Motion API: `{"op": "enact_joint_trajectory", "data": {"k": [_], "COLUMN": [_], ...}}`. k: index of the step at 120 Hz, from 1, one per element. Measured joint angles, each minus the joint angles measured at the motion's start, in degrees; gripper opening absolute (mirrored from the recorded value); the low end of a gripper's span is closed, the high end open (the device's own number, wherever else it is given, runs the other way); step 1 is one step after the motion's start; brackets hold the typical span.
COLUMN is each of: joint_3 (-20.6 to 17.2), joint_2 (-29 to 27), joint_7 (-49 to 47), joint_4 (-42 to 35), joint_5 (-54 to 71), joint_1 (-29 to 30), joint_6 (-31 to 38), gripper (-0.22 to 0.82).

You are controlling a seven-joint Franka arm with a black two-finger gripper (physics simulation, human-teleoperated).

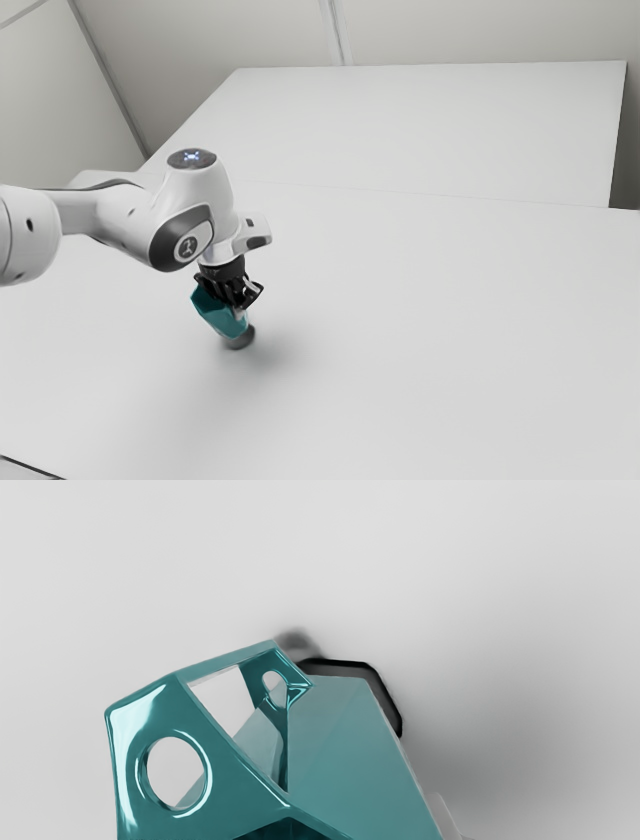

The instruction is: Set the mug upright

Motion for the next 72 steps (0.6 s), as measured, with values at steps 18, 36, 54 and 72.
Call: {"op": "enact_joint_trajectory", "data": {"k": [18,36,54,72], "joint_3": [0.0,0.0,0.0,0.01], "joint_2": [1.07,1.84,1.91,1.4], "joint_7": [-0.83,-1.5,-1.89,-2.01], "joint_4": [0.02,0.02,0.02,0.01], "joint_5": [0.6,0.78,0.66,0.39], "joint_1": [0.54,0.45,0.4,0.78], "joint_6": [0.76,1.17,1.54,1.74], "gripper": [-0.18,-0.18,-0.12,0.13]}}
